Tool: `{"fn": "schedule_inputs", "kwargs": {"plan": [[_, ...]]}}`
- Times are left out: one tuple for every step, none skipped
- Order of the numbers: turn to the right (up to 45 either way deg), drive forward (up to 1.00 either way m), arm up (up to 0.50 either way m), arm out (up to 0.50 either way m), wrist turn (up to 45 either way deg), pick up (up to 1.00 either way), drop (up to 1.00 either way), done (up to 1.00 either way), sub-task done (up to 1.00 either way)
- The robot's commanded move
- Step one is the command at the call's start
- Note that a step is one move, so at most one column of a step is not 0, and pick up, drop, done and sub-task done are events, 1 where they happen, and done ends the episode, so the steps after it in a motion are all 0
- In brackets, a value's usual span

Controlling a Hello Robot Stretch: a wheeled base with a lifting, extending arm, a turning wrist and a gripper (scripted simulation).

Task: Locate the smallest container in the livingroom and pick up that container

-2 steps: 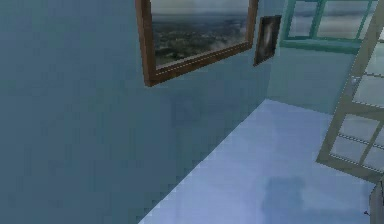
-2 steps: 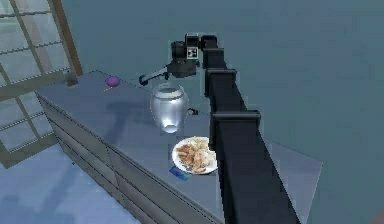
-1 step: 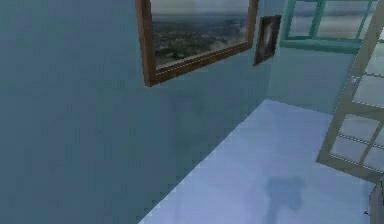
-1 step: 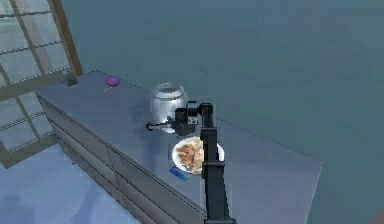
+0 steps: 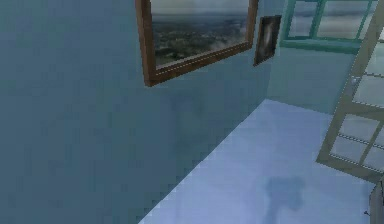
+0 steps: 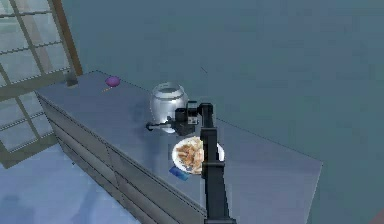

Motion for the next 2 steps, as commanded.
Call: {"fn": "schedule_inputs", "kwargs": {"plan": [[0.0, 0.00, 0.10, 0.00, 0.0, 0.00, 0.00, 0.00, 0.00], [0.0, 0.00, 0.00, 0.00, 0.0, 0.00, 0.00, 1.00, 0.00]]}}
